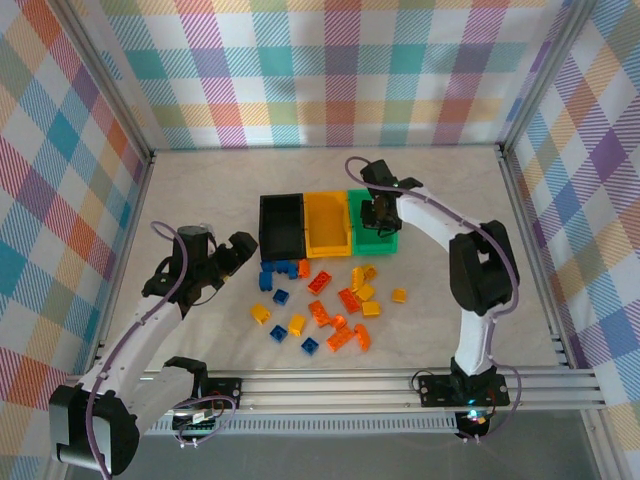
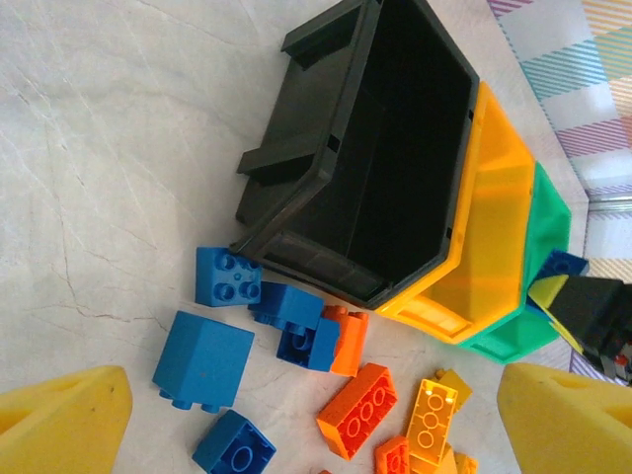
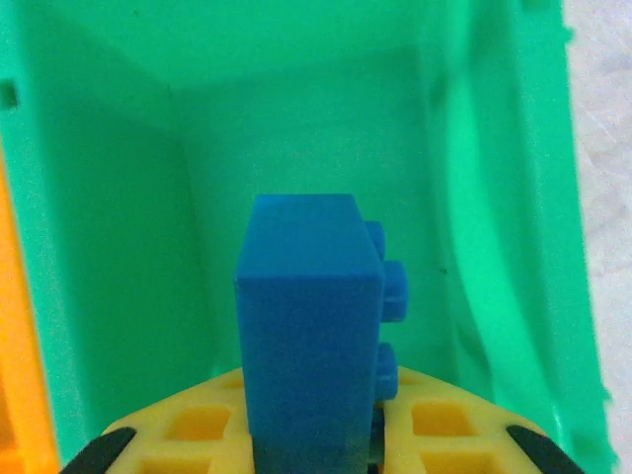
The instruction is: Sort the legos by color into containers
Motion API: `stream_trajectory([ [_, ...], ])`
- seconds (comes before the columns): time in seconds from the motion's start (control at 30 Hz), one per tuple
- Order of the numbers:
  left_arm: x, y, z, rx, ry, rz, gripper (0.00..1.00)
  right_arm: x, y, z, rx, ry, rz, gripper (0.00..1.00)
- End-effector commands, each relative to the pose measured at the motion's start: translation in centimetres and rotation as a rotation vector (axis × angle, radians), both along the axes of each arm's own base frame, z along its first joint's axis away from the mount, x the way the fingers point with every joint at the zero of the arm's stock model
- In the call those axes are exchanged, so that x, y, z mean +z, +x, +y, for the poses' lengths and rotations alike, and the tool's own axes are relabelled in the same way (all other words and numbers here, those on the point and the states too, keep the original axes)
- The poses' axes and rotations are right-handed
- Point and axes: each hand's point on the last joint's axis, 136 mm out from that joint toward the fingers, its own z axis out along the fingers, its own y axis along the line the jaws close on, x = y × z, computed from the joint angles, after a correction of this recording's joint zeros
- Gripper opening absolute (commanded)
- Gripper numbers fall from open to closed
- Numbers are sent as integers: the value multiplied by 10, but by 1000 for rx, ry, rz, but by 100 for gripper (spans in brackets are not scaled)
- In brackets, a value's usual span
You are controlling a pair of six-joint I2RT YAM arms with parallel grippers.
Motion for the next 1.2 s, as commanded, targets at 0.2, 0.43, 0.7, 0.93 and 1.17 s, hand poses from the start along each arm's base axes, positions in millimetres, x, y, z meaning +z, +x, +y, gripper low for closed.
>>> stream_trajectory([
  [0.2, -22, -10, -3, -39, 33, 74, 95, 14, 16, 5, -29, 22, -51, 53],
  [0.43, -17, -7, -4, -62, 58, 64, 94, 46, 0, 10, -1, 63, -103, 61],
  [0.7, -25, -12, -3, -82, 81, 89, 91, 41, -76, -4, 29, 67, -52, 65],
  [0.93, -31, -16, -5, -86, 73, 104, 93, 3, -156, -42, -16, 33, 96, 66],
  [1.17, -34, -16, -6, -84, 62, 106, 97, -36, -195, -66, -48, -27, 209, 66],
])
